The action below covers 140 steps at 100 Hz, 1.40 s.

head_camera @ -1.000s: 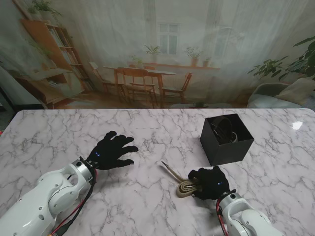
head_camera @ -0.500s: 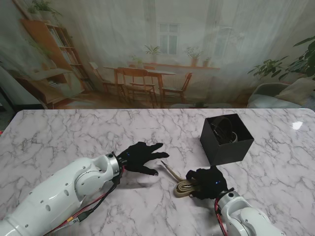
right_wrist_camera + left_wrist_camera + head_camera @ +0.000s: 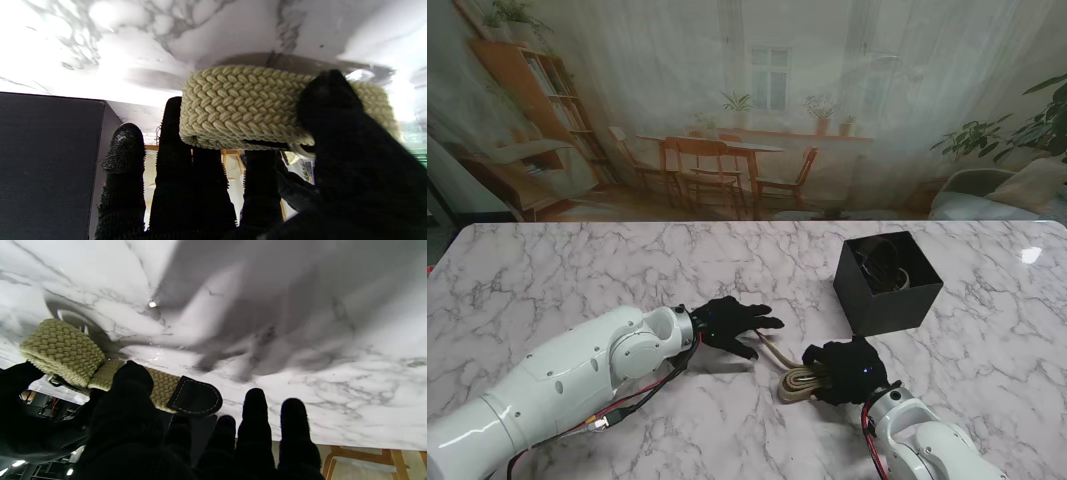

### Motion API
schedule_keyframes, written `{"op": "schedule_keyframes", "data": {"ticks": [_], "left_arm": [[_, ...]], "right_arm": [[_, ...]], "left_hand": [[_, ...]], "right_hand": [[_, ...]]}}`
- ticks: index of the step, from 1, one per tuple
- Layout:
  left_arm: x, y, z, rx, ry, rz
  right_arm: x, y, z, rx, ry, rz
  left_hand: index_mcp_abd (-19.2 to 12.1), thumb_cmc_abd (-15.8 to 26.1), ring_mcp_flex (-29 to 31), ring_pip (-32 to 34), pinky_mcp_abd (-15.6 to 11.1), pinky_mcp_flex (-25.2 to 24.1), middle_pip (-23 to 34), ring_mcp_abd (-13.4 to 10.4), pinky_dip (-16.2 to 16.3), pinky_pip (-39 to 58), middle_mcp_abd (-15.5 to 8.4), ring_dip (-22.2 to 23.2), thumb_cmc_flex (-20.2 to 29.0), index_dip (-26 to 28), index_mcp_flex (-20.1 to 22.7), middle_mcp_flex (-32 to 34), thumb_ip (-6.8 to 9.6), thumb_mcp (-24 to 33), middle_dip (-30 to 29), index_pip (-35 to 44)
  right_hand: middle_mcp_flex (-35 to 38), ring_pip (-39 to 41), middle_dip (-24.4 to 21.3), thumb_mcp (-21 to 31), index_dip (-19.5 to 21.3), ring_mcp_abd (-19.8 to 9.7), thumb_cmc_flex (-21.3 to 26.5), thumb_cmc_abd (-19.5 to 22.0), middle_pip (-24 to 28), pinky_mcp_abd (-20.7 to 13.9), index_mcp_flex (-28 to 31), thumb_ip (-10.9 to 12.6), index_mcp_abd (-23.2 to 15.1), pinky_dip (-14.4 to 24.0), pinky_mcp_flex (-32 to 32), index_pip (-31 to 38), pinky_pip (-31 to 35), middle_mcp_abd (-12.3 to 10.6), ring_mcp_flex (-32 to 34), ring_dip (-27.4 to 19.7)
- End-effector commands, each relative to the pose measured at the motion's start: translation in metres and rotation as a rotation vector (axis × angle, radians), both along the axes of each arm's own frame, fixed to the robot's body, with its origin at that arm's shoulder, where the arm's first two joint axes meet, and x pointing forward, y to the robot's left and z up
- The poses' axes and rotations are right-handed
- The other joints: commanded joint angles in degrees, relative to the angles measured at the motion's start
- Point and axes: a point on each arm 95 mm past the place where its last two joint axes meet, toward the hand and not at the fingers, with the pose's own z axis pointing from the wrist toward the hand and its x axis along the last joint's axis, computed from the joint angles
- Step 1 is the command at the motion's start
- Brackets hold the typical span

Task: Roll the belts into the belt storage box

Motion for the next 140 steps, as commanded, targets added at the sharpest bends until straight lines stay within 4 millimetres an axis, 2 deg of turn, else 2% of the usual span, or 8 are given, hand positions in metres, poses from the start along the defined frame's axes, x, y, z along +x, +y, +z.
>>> {"op": "schedule_keyframes", "data": {"ticks": [1, 18, 27, 36, 61, 71, 119, 140], "left_arm": [[0.001, -0.005, -0.002, 0.014, 0.01, 0.004], [0.001, -0.009, -0.009, 0.019, 0.014, -0.006], [0.0, -0.012, -0.011, 0.017, 0.021, -0.011], [-0.003, -0.012, -0.012, 0.026, 0.043, -0.02], [-0.02, -0.005, -0.009, 0.055, 0.043, -0.062], [-0.026, -0.003, -0.005, 0.051, 0.026, -0.082], [-0.054, -0.02, -0.005, 0.031, 0.051, -0.2], [-0.054, -0.026, -0.011, 0.032, 0.117, -0.218]], "right_arm": [[0.0, 0.002, 0.001, 0.002, 0.002, 0.001], [-0.001, 0.002, 0.001, 0.003, 0.007, -0.004], [0.0, 0.003, 0.001, 0.003, 0.01, -0.009], [0.0, 0.003, 0.0, -0.005, 0.022, -0.013], [0.001, 0.004, -0.002, 0.001, 0.022, -0.033], [0.001, 0.004, -0.001, -0.002, 0.016, -0.039], [0.004, 0.009, -0.002, -0.004, -0.001, -0.062], [0.005, 0.01, -0.002, -0.004, 0.002, -0.06]], "left_hand": [[-0.8, 0.5, 2.6, 2.2, -0.5, 0.8, 4.7, -1.0, 1.7, 4.2, -2.1, 1.9, 3.4, 3.3, 3.2, 4.7, 1.21, 0.9, 4.2, 4.1], [-2.4, -3.0, 8.2, 7.3, 0.3, 3.2, 16.1, -0.1, 4.2, 12.4, -5.6, 8.0, 9.6, 23.3, 14.9, 19.5, 0.92, 2.4, 16.4, 23.6], [-3.7, -2.7, 13.0, 10.9, 1.3, 5.1, 17.6, -0.1, 5.1, 16.1, -6.4, 12.1, 11.7, 23.0, 19.5, 26.1, 1.02, 2.4, 27.8, 36.0], [-3.5, -3.2, 14.3, 12.1, 2.1, 5.6, 17.8, 0.3, 5.6, 17.4, -6.1, 13.0, 11.6, 21.9, 20.7, 28.0, 1.17, 2.5, 28.8, 37.6], [-3.4, -3.5, 13.5, 10.1, 3.0, 4.3, 16.0, 0.3, 5.7, 17.0, -6.4, 11.9, 10.7, 19.9, 22.1, 26.9, 1.21, 2.2, 26.5, 37.7], [-3.6, -3.5, 12.4, 8.8, 3.1, 3.6, 16.2, 0.5, 5.9, 16.1, -5.9, 11.0, 9.8, 18.3, 23.8, 25.4, 1.12, 2.0, 19.3, 36.6], [-3.9, -3.8, 13.8, 9.4, 3.2, 3.8, 16.6, 0.3, 6.6, 16.4, -6.1, 11.4, 8.0, 16.9, 26.1, 27.1, 1.07, 1.6, 19.2, 35.6], [-1.5, -1.4, 12.6, 8.4, 3.7, 3.0, 14.6, 1.0, 6.7, 15.3, -5.3, 11.2, 0.3, 12.0, 24.3, 26.3, 0.58, -0.3, 18.3, 21.8]], "right_hand": [[7.0, 1.5, 3.2, 9.5, 1.0, -0.9, 9.7, 8.9, 4.1, 0.5, 6.8, 5.0, -13.1, 0.3, 0.5, 8.8, 0.9, -6.0, 1.7, 1.0], [10.3, 2.6, 4.0, 8.9, -0.3, -1.5, 8.3, 8.1, 5.5, 0.2, 6.5, 4.9, -10.4, 0.4, 1.5, 9.1, 1.4, -7.4, 3.9, 1.6], [12.1, 3.0, 4.3, 8.6, -1.4, -1.8, 6.8, 7.5, 6.4, 0.0, 6.9, 5.0, -8.1, 0.4, 2.0, 9.2, 1.8, -8.1, 5.1, 2.0], [14.9, 4.2, 4.6, 8.4, -3.3, -1.8, 5.7, 7.1, 8.0, -0.2, 8.7, 5.2, -5.7, 0.4, 3.0, 9.1, 2.4, -8.4, 7.2, 2.7], [18.0, 6.0, 4.0, 7.4, -6.5, -1.2, 4.2, 6.9, 9.6, -0.4, 10.0, 5.5, -1.2, 0.3, 4.9, 8.3, 3.8, -8.1, 10.2, 3.7], [18.2, 6.2, 3.8, 7.0, -7.0, -0.9, 3.6, 6.9, 10.0, -0.5, 9.9, 5.5, -1.0, 0.2, 5.1, 8.1, 4.1, -7.8, 10.5, 3.9], [27.1, 9.7, 1.0, 5.9, -13.2, -0.9, 4.3, 7.3, 11.4, -0.9, 12.1, 6.1, 2.6, -0.7, 8.2, 5.9, 6.4, -8.6, 17.4, 4.8], [27.4, 8.3, -0.1, 5.9, -15.0, -0.9, 3.9, 7.3, 9.7, -0.9, 11.2, 6.2, 2.0, -1.2, 8.1, 4.5, 6.4, -8.7, 17.4, 4.3]]}}
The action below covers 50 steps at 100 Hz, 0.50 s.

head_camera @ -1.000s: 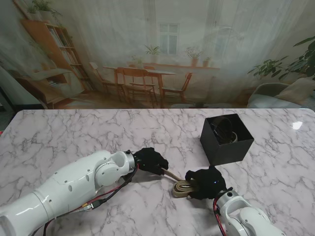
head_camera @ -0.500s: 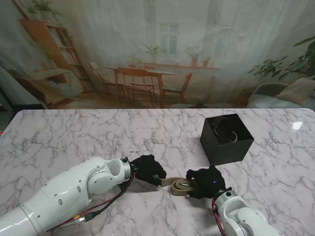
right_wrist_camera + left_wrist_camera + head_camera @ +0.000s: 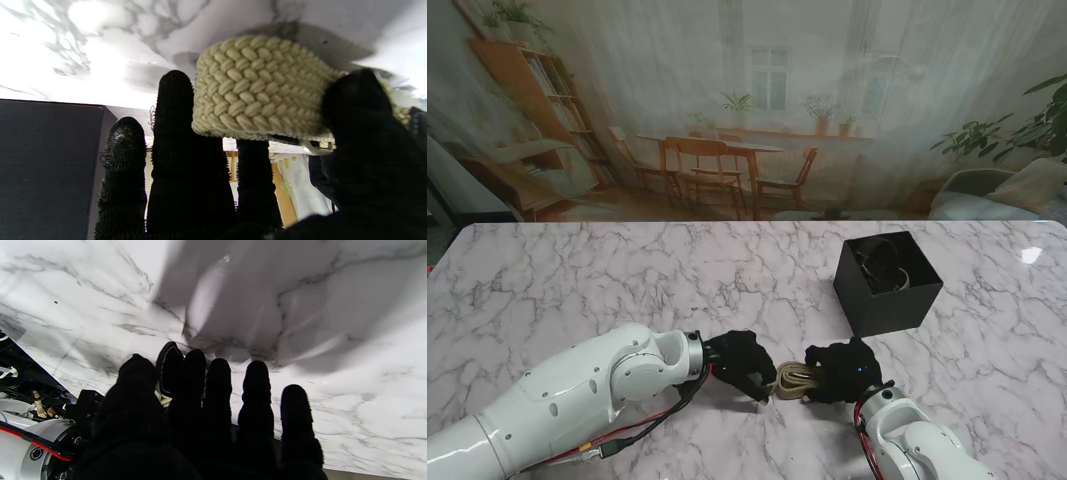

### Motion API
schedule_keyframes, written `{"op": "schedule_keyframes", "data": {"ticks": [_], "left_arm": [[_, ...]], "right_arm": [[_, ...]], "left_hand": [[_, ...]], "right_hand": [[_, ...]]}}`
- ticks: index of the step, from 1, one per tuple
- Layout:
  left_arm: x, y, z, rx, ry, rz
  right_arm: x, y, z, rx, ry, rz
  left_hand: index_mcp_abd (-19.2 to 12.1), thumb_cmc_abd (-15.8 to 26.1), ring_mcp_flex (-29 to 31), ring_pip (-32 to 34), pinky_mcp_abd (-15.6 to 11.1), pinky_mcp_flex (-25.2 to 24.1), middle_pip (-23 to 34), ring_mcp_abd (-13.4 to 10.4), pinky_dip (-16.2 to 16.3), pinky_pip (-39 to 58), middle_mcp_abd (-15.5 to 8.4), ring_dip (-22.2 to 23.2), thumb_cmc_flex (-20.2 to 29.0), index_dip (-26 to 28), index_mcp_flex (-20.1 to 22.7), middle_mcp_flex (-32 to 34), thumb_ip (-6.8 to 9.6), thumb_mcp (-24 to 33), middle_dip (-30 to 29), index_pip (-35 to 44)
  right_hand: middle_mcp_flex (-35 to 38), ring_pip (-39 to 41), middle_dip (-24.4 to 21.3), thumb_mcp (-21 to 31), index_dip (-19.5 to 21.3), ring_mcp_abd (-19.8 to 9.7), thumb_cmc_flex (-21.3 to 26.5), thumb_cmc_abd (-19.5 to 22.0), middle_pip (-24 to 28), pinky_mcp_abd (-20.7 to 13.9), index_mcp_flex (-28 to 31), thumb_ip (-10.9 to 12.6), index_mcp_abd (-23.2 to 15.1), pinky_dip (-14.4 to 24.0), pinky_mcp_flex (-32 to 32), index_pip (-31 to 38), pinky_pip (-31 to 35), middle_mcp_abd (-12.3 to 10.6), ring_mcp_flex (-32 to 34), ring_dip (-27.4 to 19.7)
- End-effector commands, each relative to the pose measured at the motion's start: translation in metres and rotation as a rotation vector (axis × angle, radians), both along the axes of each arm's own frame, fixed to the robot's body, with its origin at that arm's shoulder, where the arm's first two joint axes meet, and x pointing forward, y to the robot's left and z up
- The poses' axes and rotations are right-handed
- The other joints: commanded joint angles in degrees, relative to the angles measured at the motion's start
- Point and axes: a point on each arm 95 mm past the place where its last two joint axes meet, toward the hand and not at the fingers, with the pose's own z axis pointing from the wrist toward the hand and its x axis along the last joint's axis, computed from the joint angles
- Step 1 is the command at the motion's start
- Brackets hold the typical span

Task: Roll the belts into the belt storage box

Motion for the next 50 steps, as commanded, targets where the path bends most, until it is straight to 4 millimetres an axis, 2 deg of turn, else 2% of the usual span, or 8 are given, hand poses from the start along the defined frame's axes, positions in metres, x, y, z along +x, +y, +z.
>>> {"op": "schedule_keyframes", "data": {"ticks": [1, 21, 41, 50], "left_arm": [[-0.0035, -0.0013, -0.0093, 0.032, 0.039, -0.018], [-0.005, -0.0007, -0.0104, 0.044, 0.064, -0.03], [-0.0075, 0.0035, -0.0092, 0.059, 0.076, -0.039], [-0.0093, 0.0037, -0.0104, 0.054, 0.093, -0.032]], "right_arm": [[0.0022, 0.0002, 0.0016, -0.002, -0.005, -0.006], [0.0017, 0.0, 0.0021, -0.003, 0.003, -0.005], [0.0013, 0.0003, 0.0027, -0.005, 0.009, -0.008], [0.0013, 0.0007, 0.003, -0.005, 0.01, -0.008]], "left_hand": [[-5.0, 1.8, 0.1, -2.1, 1.8, -0.9, -1.3, 0.0, 1.1, -0.3, -0.1, -1.9, -1.8, -0.8, -0.8, -0.4, 0.57, -0.7, -0.6, -5.6], [-5.5, 1.9, -0.8, -3.3, 2.3, -1.8, -3.0, 0.2, 0.7, -2.1, 0.4, -2.5, -7.9, -3.4, -2.0, -1.4, 0.5, -1.3, -1.5, -12.6], [-7.4, 4.2, -1.0, -3.6, 2.4, -2.0, -3.5, 0.3, 0.7, -2.7, 0.5, -2.7, -9.7, -1.2, 2.9, -0.8, 0.43, -1.1, -1.7, -8.6], [-7.9, 6.5, -1.0, -3.5, 2.4, -2.3, -3.6, 0.8, 0.7, -2.9, 1.0, -2.6, -10.1, -0.9, 2.7, -0.7, 0.27, -1.1, -1.8, -8.4]], "right_hand": [[9.3, 0.6, 2.0, 10.0, -0.8, -1.0, 8.1, 7.4, 9.0, -0.6, 2.1, 6.4, -3.4, -0.5, 0.1, 2.9, 1.3, -8.8, 1.4, 0.4], [7.2, -1.0, 1.9, 10.1, 0.4, -0.4, 4.9, 8.2, 8.0, -0.2, 2.0, 7.2, -1.0, -0.9, -0.9, -0.5, 1.0, -7.9, 0.0, 0.2], [6.7, -1.2, 1.9, 9.7, 1.9, 0.0, 3.6, 8.7, 7.8, -0.1, 2.6, 7.6, -0.2, -0.9, -1.1, -2.5, 1.0, -7.4, -0.4, 0.4], [6.6, -1.3, 1.9, 9.7, 2.1, 0.1, 3.8, 9.0, 7.8, -0.1, 2.7, 7.6, -0.1, -0.9, -1.2, -2.6, 1.0, -7.4, -0.4, 0.4]]}}
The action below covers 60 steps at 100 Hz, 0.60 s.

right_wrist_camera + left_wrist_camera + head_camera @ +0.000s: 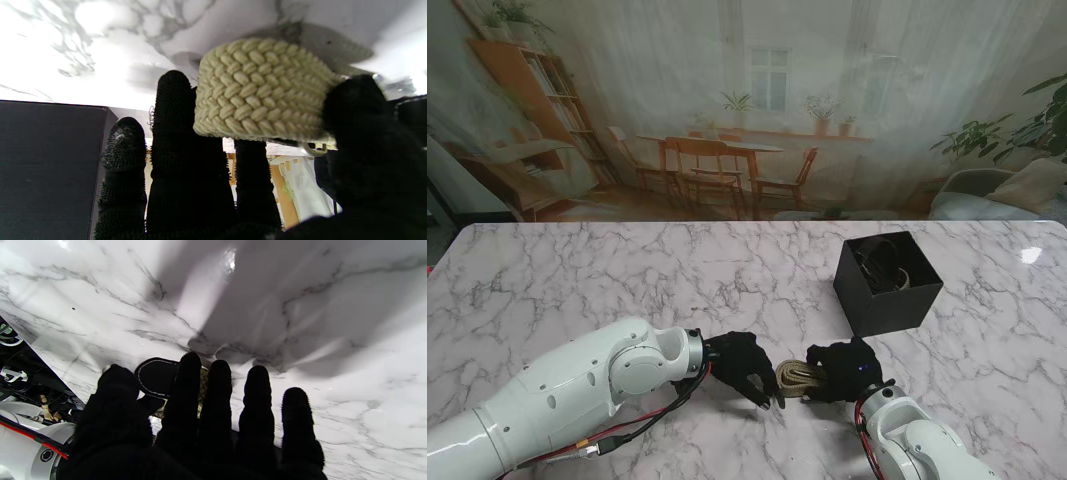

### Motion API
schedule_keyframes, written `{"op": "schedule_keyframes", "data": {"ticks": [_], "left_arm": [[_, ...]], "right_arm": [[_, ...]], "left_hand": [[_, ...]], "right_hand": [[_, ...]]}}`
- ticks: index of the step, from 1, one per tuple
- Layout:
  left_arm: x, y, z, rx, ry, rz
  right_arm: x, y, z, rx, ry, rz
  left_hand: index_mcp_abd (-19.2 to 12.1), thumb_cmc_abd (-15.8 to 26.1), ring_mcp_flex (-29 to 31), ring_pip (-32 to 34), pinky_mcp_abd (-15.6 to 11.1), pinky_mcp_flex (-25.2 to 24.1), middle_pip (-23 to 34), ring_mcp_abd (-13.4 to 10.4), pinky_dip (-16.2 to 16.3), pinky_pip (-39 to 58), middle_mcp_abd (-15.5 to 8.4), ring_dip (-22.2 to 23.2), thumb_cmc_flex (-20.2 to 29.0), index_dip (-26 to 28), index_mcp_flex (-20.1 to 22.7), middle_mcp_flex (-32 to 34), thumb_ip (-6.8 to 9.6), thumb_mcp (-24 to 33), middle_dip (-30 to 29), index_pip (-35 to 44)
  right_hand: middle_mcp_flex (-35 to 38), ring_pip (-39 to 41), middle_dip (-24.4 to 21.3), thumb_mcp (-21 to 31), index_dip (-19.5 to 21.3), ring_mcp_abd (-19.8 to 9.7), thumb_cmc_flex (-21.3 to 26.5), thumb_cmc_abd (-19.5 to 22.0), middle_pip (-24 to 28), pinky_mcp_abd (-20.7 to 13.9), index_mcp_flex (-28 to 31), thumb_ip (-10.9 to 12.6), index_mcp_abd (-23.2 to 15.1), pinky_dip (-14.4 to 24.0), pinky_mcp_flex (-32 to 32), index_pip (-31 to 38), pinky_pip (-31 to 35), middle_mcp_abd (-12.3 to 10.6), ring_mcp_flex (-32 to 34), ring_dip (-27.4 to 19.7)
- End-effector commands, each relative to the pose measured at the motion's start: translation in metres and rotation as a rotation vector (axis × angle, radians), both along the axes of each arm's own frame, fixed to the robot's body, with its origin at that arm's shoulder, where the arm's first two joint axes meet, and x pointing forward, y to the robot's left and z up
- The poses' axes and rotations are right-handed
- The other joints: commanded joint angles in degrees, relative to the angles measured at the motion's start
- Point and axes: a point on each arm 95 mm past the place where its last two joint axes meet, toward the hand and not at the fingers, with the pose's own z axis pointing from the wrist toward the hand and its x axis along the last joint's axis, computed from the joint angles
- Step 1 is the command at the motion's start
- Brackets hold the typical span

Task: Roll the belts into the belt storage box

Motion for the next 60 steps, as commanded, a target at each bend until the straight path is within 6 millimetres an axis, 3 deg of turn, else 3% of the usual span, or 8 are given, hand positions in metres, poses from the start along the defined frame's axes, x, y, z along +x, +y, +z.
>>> {"op": "schedule_keyframes", "data": {"ticks": [1, 25, 27, 33, 36, 60], "left_arm": [[-0.011, 0.003, -0.015, 0.029, 0.05, -0.006], [-0.011, 0.002, -0.019, 0.035, 0.074, 0.008], [-0.01, 0.002, -0.02, 0.036, 0.077, 0.01], [-0.009, 0.001, -0.021, 0.04, 0.081, 0.016], [-0.009, 0.001, -0.022, 0.042, 0.083, 0.018], [-0.004, 0.001, -0.027, 0.064, 0.095, 0.038]], "right_arm": [[0.0, 0.002, 0.002, 0.001, -0.003, -0.003], [-0.002, 0.001, 0.003, 0.006, 0.015, 0.006], [-0.002, 0.0, 0.004, 0.002, 0.017, 0.01], [-0.003, 0.0, 0.004, -0.002, 0.019, 0.017], [-0.003, -0.001, 0.004, -0.002, 0.023, 0.02], [-0.007, -0.004, 0.006, -0.002, 0.089, 0.043]], "left_hand": [[-4.7, 2.4, 1.1, -0.4, 1.9, -0.8, -1.2, 0.2, 0.8, -0.6, 0.8, -1.2, -2.0, 0.6, 1.2, -0.7, 0.27, -1.0, -0.6, 0.7], [-1.3, 4.2, 1.5, 0.1, 1.8, -0.2, -1.3, 0.2, 1.2, -0.3, 0.9, -0.8, -1.6, -2.2, -2.3, 0.0, 0.23, -1.4, -0.7, -4.0], [-0.8, 4.3, 1.5, 0.2, 1.8, -0.2, -1.3, 0.3, 1.3, -0.3, 0.9, -0.8, -1.6, -2.7, -2.7, -0.1, 0.24, -1.4, -0.7, -4.8], [0.4, 4.6, 1.4, 0.2, 1.8, -0.2, -1.3, 0.3, 1.3, -0.2, 0.9, -0.7, -1.6, -3.4, -3.5, -0.1, 0.26, -1.4, -0.7, -5.8], [1.0, 4.7, 1.5, 0.2, 1.8, -0.2, -1.3, 0.4, 1.3, -0.2, 0.9, -0.7, -1.5, -3.6, -3.7, -0.2, 0.25, -1.4, -0.7, -6.1], [2.9, 5.1, 1.3, 0.3, 1.7, -0.1, -1.3, 0.5, 1.4, 0.1, 1.0, -0.7, -1.6, -4.9, -4.6, -0.5, 0.23, -1.5, -0.8, -7.7]], "right_hand": [[6.3, -1.4, 2.3, 9.6, 1.3, -0.3, 4.9, 7.7, 7.8, 0.0, 2.5, 5.8, -1.8, -0.7, -1.0, -0.2, 1.0, -7.5, -0.4, 0.4], [0.3, -4.0, 1.3, 8.2, 2.5, 0.8, 2.4, 10.3, 5.0, 0.5, 1.4, 7.6, -1.1, -0.8, -3.3, -3.3, 0.0, -5.4, -5.4, -0.6], [-1.1, -4.7, 1.0, 8.3, 5.4, 1.0, 1.4, 10.7, 4.2, 0.5, 1.7, 8.3, -1.1, -0.6, -3.7, -6.2, -0.3, -5.0, -6.4, -0.9], [-2.9, -5.4, 0.8, 8.5, 7.1, 1.1, -0.5, 11.0, 3.8, 0.6, 1.6, 10.7, -0.5, -0.6, -4.5, -8.1, -0.7, -4.7, -7.8, -1.2], [-4.6, -6.0, 0.3, 8.2, 11.0, 1.1, -1.5, 11.3, 3.4, 0.8, 1.5, 11.8, -0.3, -0.4, -5.3, -10.6, -1.3, -4.4, -9.2, -1.7], [-20.2, -10.0, -2.0, 5.3, 10.9, 2.1, -5.8, 10.1, -0.9, 3.1, -4.8, 11.9, 3.0, -0.7, -11.5, -15.5, -5.3, -1.1, -18.3, -3.6]]}}
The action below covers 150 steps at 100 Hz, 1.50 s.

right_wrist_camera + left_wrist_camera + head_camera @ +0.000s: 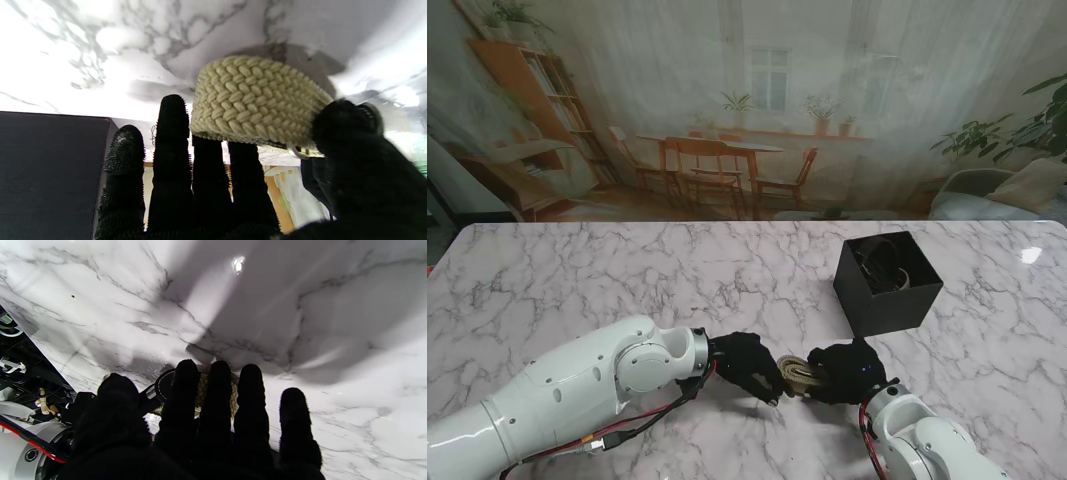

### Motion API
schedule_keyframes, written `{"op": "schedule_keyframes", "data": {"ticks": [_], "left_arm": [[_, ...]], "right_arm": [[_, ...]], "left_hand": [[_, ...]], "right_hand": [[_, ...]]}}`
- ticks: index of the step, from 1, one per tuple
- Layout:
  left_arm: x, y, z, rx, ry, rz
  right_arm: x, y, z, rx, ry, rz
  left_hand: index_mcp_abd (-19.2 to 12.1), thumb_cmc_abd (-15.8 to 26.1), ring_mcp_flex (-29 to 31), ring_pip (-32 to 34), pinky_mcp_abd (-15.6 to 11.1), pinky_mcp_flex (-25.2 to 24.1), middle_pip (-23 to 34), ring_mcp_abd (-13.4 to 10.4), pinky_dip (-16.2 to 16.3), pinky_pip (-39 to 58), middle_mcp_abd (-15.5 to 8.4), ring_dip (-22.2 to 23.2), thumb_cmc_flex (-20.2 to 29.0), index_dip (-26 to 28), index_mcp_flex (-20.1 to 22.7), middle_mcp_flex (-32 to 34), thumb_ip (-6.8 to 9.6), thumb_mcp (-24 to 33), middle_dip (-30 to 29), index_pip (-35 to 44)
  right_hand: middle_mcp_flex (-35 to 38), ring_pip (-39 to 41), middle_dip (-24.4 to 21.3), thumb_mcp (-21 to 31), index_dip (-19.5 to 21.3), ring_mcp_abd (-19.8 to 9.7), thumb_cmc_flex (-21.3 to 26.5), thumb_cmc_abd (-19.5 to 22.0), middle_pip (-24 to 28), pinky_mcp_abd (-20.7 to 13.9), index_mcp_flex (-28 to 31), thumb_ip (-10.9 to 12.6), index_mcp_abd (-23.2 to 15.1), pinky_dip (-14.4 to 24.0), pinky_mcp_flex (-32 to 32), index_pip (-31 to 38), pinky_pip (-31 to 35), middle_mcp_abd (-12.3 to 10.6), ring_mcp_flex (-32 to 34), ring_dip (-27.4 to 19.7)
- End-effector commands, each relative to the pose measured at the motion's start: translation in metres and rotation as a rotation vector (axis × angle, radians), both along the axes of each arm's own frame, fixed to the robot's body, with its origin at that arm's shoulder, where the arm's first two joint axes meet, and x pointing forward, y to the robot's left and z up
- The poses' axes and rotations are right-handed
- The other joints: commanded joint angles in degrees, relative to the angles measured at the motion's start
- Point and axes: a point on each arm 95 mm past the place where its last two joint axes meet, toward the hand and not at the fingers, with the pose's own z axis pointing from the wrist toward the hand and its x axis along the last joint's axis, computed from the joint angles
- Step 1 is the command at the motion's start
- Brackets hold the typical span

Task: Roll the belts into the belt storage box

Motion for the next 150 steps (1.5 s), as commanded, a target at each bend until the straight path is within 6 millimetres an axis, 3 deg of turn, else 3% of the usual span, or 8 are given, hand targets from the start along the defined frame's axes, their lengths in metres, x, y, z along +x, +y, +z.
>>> {"op": "schedule_keyframes", "data": {"ticks": [1, 30, 61, 85, 108, 120, 132, 150], "left_arm": [[-0.008, 0.009, -0.025, 0.068, 0.055, 0.01], [-0.006, 0.006, -0.027, 0.08, 0.066, 0.011], [-0.007, 0.005, -0.028, 0.08, 0.08, 0.013], [-0.008, 0.005, -0.028, 0.081, 0.087, 0.013], [-0.008, 0.004, -0.028, 0.079, 0.092, 0.01], [-0.008, 0.004, -0.029, 0.075, 0.092, 0.01], [-0.009, 0.006, -0.028, 0.074, 0.088, 0.013], [-0.011, 0.013, -0.024, 0.073, 0.076, 0.021]], "right_arm": [[-0.004, 0.001, 0.0, 0.009, 0.024, 0.016], [-0.006, 0.001, -0.001, 0.032, 0.054, 0.027], [-0.005, 0.012, -0.007, 0.008, 0.037, -0.023], [-0.004, 0.018, -0.011, 0.024, 0.039, -0.06], [-0.001, 0.022, -0.013, 0.038, 0.037, -0.085], [-0.001, 0.025, -0.014, 0.056, 0.039, -0.106], [0.0, 0.025, -0.014, 0.046, 0.029, -0.116], [0.001, 0.024, -0.015, 0.027, 0.021, -0.125]], "left_hand": [[3.1, 2.2, 2.0, -5.1, 1.7, -0.2, -0.7, 3.1, 1.3, 0.1, -0.2, -4.7, -1.1, -1.0, -2.7, -0.7, 0.23, -1.5, -0.2, -3.5], [3.4, 2.4, 1.9, -5.1, 1.7, -0.2, -0.8, 3.1, 1.3, 0.1, -0.2, -4.7, -1.2, -1.7, -2.8, -0.9, 0.22, -1.6, -0.4, -4.1], [3.7, 2.5, 1.8, -5.1, 1.6, -0.2, -0.9, 3.1, 1.3, 0.2, -0.1, -4.8, -1.4, -2.2, -3.0, -1.0, 0.2, -1.6, -0.5, -4.3], [3.6, 2.5, 1.7, -5.1, 1.5, -0.2, -0.9, 3.2, 1.2, 0.2, -0.1, -4.8, -1.4, -2.3, -3.0, -1.1, 0.2, -1.6, -0.6, -4.2], [3.6, 2.5, 1.7, -5.1, 1.6, -0.3, -0.9, 3.1, 1.2, 0.2, -0.1, -4.8, -1.5, -2.3, -2.9, -1.1, 0.2, -1.6, -0.7, -4.2], [3.5, 2.4, 1.8, -5.0, 1.7, -0.3, -0.8, 3.2, 1.3, 0.3, 0.0, -4.7, -1.4, -2.3, -2.8, -0.9, 0.22, -1.6, -0.7, -4.0], [3.3, 2.4, 1.8, -4.9, 1.7, -0.3, -0.8, 3.2, 1.3, 0.4, -0.1, -4.7, -1.3, -2.1, -2.2, -0.8, 0.23, -1.5, -0.6, -3.6], [2.9, 2.4, 1.9, -4.8, 1.7, -0.2, -0.7, 3.2, 1.3, 0.3, -0.1, -4.6, -1.2, -1.7, -1.3, -0.6, 0.25, -1.5, -0.7, -2.8]], "right_hand": [[-5.2, -2.9, -1.1, 2.1, 0.6, 0.7, -2.5, 2.3, -1.6, 2.7, -3.3, 2.1, -1.5, -0.7, -2.7, -2.6, -1.8, 0.4, -3.8, -1.1], [-16.0, -3.9, -5.3, -4.5, -2.4, 1.3, -11.6, 3.4, -3.2, 4.3, -7.6, 0.9, 5.5, 0.5, -8.0, -10.8, -5.5, 4.2, -11.1, -2.7], [-23.6, -8.7, -9.8, -8.8, -3.7, 3.6, -15.7, 4.4, -6.7, 6.1, -9.4, 1.0, 9.9, 0.5, -12.1, -16.6, -9.1, 8.0, -17.4, -6.1], [-22.7, -10.1, -10.2, -10.8, 0.0, 4.2, -9.7, 6.5, -4.9, 7.1, -6.2, 2.4, 8.9, 0.5, -13.1, -14.5, -9.9, 7.3, -17.2, -7.4], [-19.9, -9.1, -8.5, -12.5, 9.8, 4.6, -2.3, 7.0, -2.0, 8.0, -3.4, 4.2, 4.3, 0.3, -12.3, -5.8, -9.4, 6.1, -15.3, -7.2], [-8.3, -8.8, -3.6, -6.6, 14.7, 2.4, 0.5, 4.6, 4.5, 10.5, -3.8, 4.3, -0.3, -1.0, -10.3, 2.2, -9.4, 2.4, -7.8, -7.8], [-2.4, -6.4, 0.0, 3.8, 14.1, 0.9, 0.9, 1.5, 8.8, 11.1, -3.0, 3.2, -1.5, -1.3, -7.5, 7.1, -8.1, 0.8, -1.5, -5.9], [-0.2, -2.0, 3.3, 8.2, 13.7, 0.8, 1.5, -2.6, 12.6, 9.2, -2.5, 2.9, -2.2, 0.1, -3.1, 10.2, -4.1, 0.1, 2.7, -2.6]]}}
